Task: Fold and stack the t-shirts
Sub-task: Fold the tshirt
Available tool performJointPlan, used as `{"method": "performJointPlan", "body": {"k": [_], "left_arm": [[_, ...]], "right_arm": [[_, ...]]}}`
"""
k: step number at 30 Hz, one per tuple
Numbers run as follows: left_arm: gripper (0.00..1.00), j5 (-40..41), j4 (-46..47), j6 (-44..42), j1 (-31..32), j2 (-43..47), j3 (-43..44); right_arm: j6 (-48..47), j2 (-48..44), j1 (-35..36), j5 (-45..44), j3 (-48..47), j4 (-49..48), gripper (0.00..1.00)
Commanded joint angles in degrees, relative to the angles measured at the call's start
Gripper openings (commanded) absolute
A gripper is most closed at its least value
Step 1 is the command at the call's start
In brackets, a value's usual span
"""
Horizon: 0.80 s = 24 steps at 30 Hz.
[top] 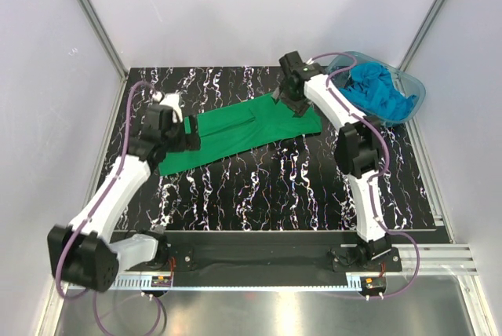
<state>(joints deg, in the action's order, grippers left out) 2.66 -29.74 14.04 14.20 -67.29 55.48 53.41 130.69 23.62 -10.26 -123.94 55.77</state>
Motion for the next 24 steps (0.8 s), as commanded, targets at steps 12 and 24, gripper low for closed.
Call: {"method": "performJointPlan", "body": {"k": [12, 24], "left_arm": [[0.90, 1.9, -4.5, 0.5, 0.3, 16.8, -9.2], [0.89, 7.1, -11.1, 5.8, 0.3, 19.3, -5.6]], "right_arm": [[-2.2, 10.4, 0.7, -11.8, -2.3, -5.8, 0.65], [-17.7, 25.6, -1.5, -7.9, -22.5, -10.7, 0.71]]}}
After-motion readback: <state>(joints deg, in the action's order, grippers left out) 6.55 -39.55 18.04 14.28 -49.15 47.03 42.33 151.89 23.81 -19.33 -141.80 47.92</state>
